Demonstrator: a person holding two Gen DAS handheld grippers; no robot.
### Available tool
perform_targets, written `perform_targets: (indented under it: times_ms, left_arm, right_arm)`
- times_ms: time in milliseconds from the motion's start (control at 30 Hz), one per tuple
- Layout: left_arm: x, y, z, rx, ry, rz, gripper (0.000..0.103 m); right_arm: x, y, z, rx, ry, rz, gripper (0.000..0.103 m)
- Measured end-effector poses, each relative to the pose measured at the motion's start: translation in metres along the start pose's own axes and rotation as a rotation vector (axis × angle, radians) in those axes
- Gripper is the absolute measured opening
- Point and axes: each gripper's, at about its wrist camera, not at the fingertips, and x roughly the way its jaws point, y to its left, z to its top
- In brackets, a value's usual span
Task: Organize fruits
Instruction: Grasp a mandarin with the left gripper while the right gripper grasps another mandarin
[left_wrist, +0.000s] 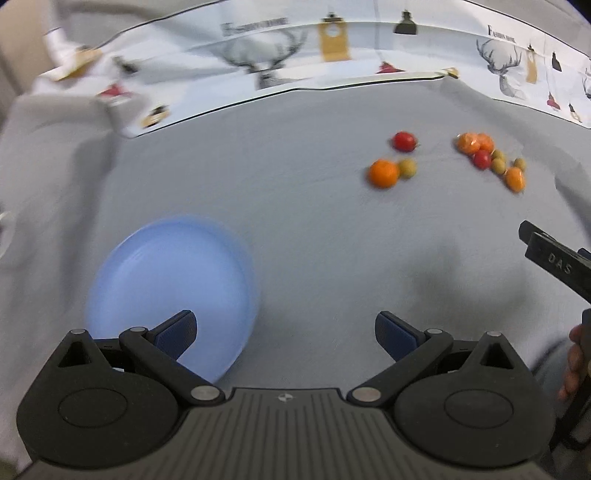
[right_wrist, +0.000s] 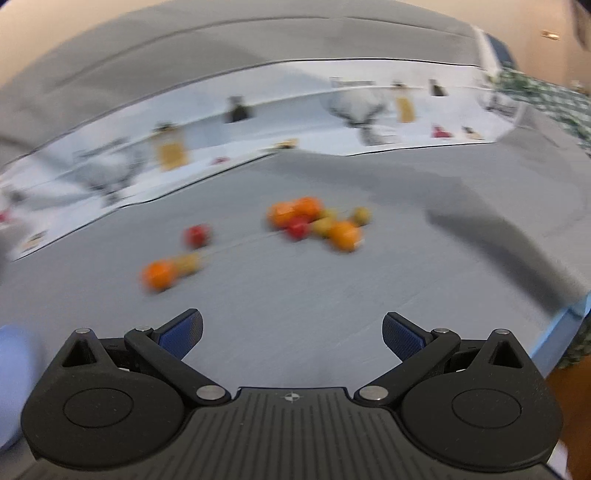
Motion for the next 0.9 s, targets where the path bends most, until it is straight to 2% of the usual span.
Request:
perform_targets:
  times_ms: [133, 233, 333, 433, 533, 633, 700, 733, 767, 800, 833, 900]
  left_arm:
    - [0.057, -0.032, 0.045, 0.018, 0.029, -0.028, 0.103]
    - [0.095, -0.051, 0.073, 0.066, 0.035, -0.034, 0.103]
    - [0.126, -0.066, 0.096, 0.134, 0.015, -0.025, 0.103]
    - [0.151, -0.076, 0.113, 0.158, 0.025, -0.041, 0.103]
    - [0.170, -0.082, 0.125, 0.161, 0.038, -0.070, 0.103]
    - [0.181, -0.089, 0.131, 0.197, 0.046, -0.063, 0.103]
    - [0.179, -0.092, 0.132, 0.225, 0.026, -0.069, 0.102]
    - [0.177, -0.094, 0.132, 0.240, 0.004, -0.072, 0.092]
    - [0.174, -0.095, 0.132, 0.251, -0.019, -0.085, 0.066]
    - [0.171, -0.094, 0.131, 0.250, -0.019, -0.115, 0.051]
    - [0.171, -0.094, 0.132, 0.234, -0.007, -0.138, 0.040]
    - [0.167, -0.093, 0.130, 0.200, -0.009, -0.131, 0.040]
  right_arm:
    - [0.075, -0.019, 0.014, 0.022, 0.006, -0.118, 0.103]
    - [0.122, -0.026, 0.022, 0.028, 0.055, -0.131, 0.102]
    - [0.158, -0.029, 0.029, 0.009, 0.065, -0.136, 0.103]
    - [0.182, -0.031, 0.034, -0.004, 0.102, -0.145, 0.103]
    - [0.190, -0.035, 0.040, 0.024, 0.067, -0.149, 0.103]
    - [0.192, -0.032, 0.041, 0.016, 0.042, -0.156, 0.103]
    - [0.191, -0.032, 0.042, 0.009, 0.036, -0.160, 0.102]
    - [0.190, -0.033, 0.043, 0.013, 0.039, -0.154, 0.102]
    - [0.190, -0.034, 0.044, 0.015, 0.041, -0.147, 0.098]
    - [0.187, -0.035, 0.045, 0.017, 0.029, -0.140, 0.081]
    - [0.184, -0.034, 0.046, 0.016, 0.007, -0.137, 0.056]
    - [0.179, -0.036, 0.046, 0.024, -0.011, -0.140, 0.037]
